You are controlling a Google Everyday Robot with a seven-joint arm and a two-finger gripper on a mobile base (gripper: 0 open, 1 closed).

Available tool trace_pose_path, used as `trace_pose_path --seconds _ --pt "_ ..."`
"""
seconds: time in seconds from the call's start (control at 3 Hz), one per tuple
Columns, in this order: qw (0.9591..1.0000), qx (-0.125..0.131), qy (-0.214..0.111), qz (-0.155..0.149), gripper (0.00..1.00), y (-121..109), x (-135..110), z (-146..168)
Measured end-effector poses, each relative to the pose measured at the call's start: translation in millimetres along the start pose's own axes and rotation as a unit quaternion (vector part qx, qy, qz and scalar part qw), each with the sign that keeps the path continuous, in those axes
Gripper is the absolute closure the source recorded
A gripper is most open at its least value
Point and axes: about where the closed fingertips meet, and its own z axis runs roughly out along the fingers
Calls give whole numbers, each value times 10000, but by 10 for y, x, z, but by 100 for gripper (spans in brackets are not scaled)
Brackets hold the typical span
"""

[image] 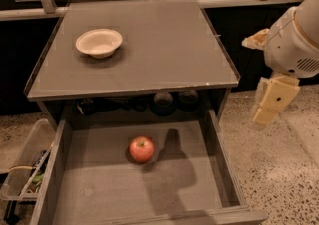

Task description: Pick apple from top drawer and place on counter

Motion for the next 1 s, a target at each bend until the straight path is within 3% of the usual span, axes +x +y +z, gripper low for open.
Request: trace_pose_path --seconds 0.33,0.67,1.0 --pt "9982 -172 -568 -71 0 28 10 267" --pt "9943 -376 -996 -111 0 194 -37 503" --pt "9942 -370 -1003 -124 0 204 -55 484"
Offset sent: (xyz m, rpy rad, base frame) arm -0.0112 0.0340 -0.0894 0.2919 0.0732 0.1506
